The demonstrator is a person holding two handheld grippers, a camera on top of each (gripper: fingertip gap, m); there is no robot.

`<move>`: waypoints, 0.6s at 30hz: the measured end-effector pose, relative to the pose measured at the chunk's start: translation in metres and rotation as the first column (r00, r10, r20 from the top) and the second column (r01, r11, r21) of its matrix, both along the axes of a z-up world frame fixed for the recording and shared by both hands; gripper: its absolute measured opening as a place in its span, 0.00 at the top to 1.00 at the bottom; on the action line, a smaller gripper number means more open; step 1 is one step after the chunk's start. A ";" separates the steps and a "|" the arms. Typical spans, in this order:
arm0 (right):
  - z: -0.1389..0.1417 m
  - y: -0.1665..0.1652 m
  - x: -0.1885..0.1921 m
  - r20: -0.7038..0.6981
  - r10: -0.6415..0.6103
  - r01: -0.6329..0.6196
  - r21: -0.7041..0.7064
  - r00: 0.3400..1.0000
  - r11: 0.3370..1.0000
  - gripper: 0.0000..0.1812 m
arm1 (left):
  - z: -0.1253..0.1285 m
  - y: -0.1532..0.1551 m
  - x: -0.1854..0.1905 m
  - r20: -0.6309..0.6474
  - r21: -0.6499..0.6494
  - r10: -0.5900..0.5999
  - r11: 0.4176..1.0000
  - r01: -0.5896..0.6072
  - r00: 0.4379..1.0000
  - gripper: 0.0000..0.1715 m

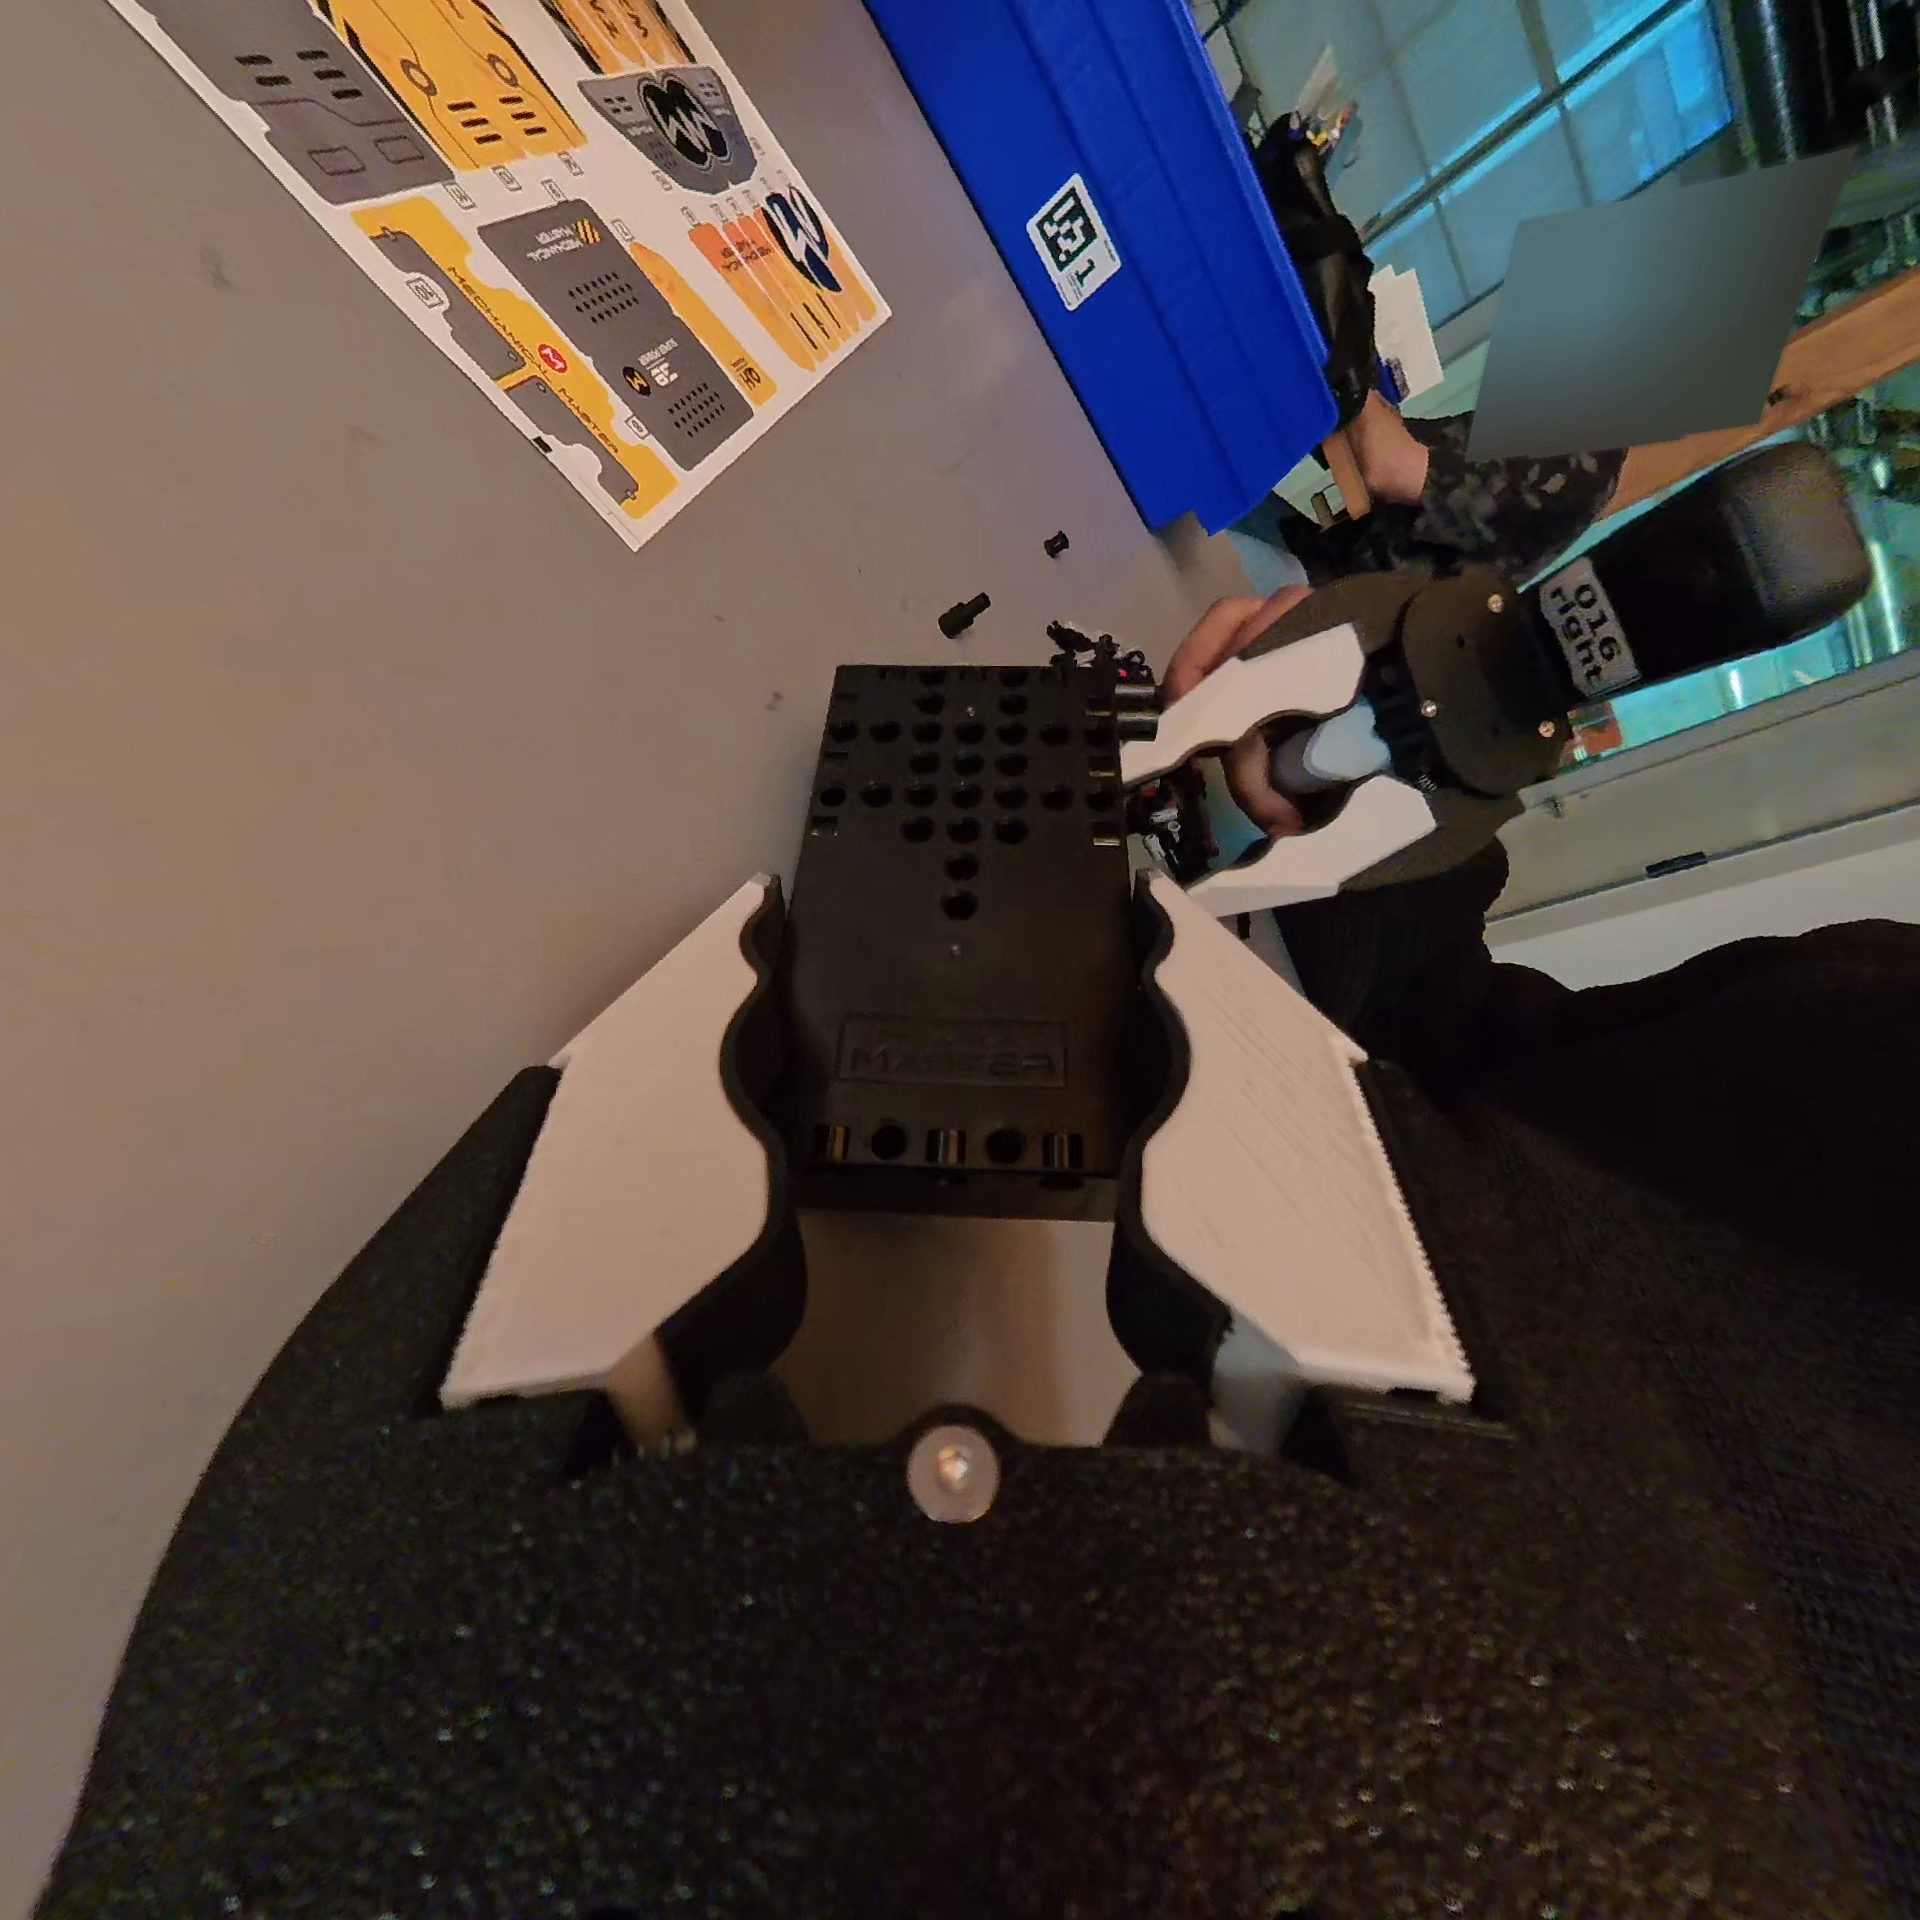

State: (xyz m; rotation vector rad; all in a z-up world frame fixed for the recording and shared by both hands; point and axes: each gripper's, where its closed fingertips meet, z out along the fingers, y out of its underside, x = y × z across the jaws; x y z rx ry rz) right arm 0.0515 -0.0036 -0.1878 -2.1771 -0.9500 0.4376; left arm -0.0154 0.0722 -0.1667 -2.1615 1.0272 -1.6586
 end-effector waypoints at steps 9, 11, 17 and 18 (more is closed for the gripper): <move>-0.010 -0.020 -0.009 0.003 0.080 -0.079 -0.099 0.997 0.992 0.79 | 0.001 0.001 -0.001 0.018 -0.030 0.000 1.000 0.000 1.000 0.62; -0.009 -0.027 -0.014 -0.016 0.118 -0.119 -0.116 0.993 0.986 0.80 | 0.002 0.001 -0.001 0.019 -0.034 0.000 0.999 0.000 1.000 0.62; -0.006 -0.055 -0.029 -0.079 0.272 -0.281 -0.152 0.959 0.947 0.88 | 0.002 0.001 -0.001 0.022 -0.038 0.000 0.999 0.001 1.000 0.62; -0.005 -0.054 -0.030 -0.071 0.282 -0.290 -0.133 0.957 0.948 0.88 | 0.002 0.001 -0.001 0.022 -0.039 0.000 0.999 0.001 1.000 0.62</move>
